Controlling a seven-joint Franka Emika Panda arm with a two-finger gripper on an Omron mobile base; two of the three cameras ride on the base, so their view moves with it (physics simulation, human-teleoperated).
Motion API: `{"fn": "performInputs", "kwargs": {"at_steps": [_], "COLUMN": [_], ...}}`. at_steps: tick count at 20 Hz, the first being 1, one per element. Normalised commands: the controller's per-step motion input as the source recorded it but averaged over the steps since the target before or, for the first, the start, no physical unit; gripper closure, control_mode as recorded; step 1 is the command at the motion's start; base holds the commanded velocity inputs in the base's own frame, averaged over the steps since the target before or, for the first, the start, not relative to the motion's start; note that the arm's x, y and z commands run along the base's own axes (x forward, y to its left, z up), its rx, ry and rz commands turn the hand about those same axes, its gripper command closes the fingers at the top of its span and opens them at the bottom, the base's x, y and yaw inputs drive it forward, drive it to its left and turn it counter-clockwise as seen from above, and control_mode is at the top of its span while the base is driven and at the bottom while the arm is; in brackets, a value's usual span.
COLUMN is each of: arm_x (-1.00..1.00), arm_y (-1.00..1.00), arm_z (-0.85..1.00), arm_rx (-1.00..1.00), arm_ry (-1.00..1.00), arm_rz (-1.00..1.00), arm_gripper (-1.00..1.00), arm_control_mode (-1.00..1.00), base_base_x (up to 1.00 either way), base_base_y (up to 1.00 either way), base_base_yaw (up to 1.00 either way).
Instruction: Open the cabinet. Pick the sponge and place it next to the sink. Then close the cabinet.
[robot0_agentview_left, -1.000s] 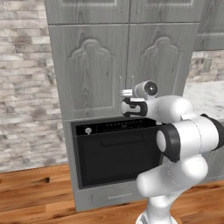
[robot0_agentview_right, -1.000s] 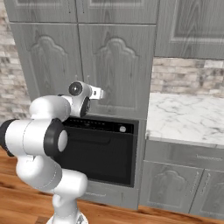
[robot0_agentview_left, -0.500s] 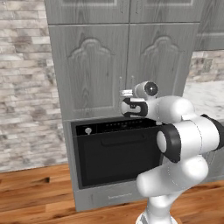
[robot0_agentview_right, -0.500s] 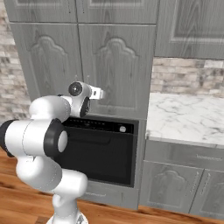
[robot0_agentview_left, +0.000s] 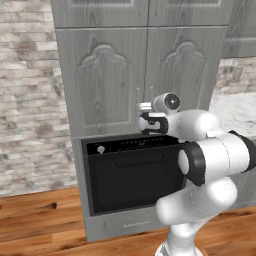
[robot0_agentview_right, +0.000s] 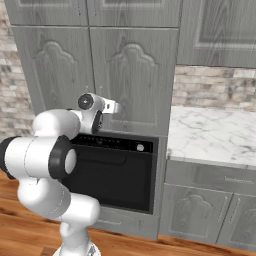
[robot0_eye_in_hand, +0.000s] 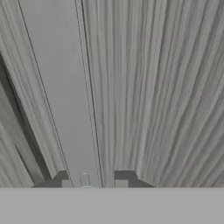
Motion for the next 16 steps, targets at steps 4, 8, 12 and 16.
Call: {"fn": "performInputs", "kwargs": {"at_steps": [4, 8, 12, 16], "arm_x": [0.1, 0.02, 0.0, -0.04], "arm_y": [-0.46, -0.53, -0.6, -0.65], "arm_z": [0.0, 0.0, 0.0, 0.0], "arm_rx": [0.0, 0.0, 0.04, 0.1], "arm_ry": [0.0, 0.0, 0.0, 0.0], "arm_rz": [-0.06, -0.07, -0.01, 0.0], "arm_gripper": [1.0, 1.0, 1.0, 1.0], "arm_control_mode": [-1.0, -1.0, -1.0, -1.0], "base_base_x": [0.0, 0.0, 0.0, 0.0], "base_base_y": [0.0, 0.0, 0.0, 0.0], "base_base_yaw": [0.0, 0.0, 0.0, 0.0]}}
